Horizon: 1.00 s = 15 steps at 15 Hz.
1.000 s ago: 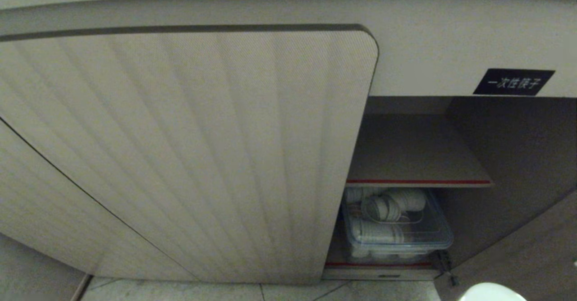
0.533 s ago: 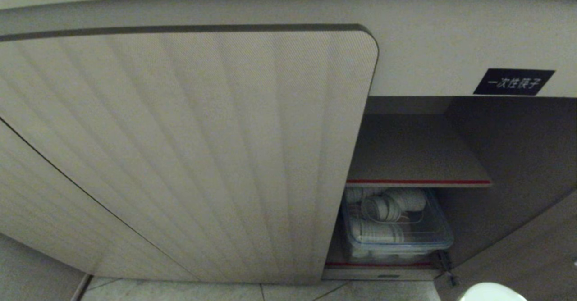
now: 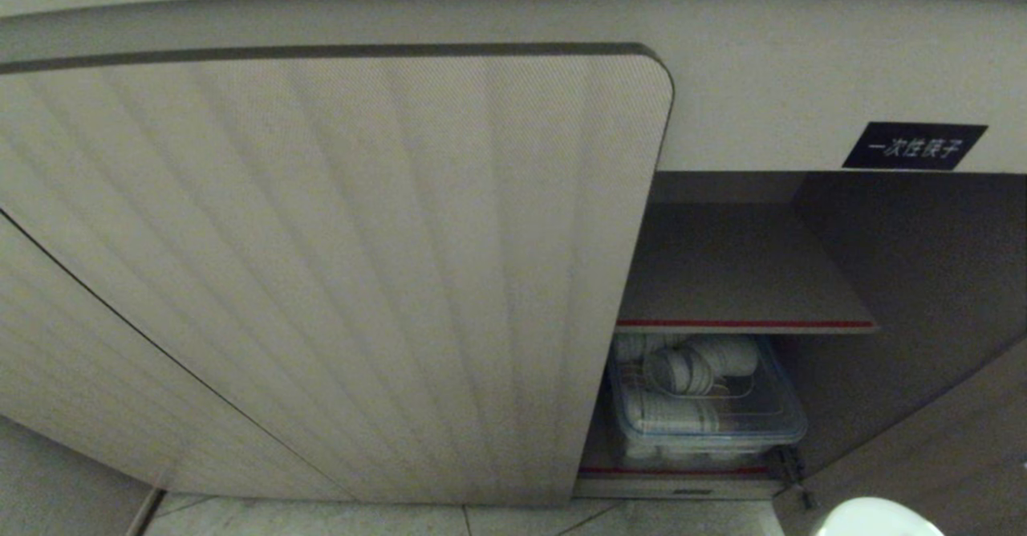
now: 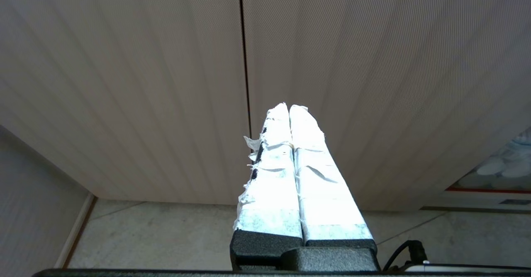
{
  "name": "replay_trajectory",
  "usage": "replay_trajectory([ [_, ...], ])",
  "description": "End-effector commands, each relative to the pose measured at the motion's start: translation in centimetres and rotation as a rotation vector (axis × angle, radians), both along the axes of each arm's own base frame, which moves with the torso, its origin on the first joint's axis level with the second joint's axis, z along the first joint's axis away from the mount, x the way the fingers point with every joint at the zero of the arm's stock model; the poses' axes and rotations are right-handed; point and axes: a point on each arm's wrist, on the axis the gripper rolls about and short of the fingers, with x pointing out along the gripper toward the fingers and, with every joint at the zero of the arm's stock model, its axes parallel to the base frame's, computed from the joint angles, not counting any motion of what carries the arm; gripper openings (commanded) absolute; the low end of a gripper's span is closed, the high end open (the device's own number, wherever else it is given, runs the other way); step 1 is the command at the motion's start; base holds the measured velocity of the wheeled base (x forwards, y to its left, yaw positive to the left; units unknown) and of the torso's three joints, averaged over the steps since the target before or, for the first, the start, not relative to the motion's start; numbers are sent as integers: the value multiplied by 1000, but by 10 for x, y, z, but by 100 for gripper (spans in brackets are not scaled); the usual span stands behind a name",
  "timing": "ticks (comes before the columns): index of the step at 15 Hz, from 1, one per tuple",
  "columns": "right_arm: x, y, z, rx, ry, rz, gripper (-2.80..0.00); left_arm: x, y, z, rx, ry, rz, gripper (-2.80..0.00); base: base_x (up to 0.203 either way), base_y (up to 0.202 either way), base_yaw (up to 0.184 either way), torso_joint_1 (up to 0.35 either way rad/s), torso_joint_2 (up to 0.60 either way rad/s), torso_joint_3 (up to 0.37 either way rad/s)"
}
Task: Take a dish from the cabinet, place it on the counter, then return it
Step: Place it on the table
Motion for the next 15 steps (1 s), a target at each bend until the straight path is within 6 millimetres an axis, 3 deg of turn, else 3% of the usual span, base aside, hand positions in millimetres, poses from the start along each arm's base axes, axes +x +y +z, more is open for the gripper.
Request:
replay_trajectory([
  [1,0,0,-1,1,4,1,-280,0,0,0,-1,0,1,-280,0,0,0,0,0,0],
  [15,0,3,3,37,-41,93,-280,0,0,0,-1,0,1,-280,0,0,0,0,0,0],
])
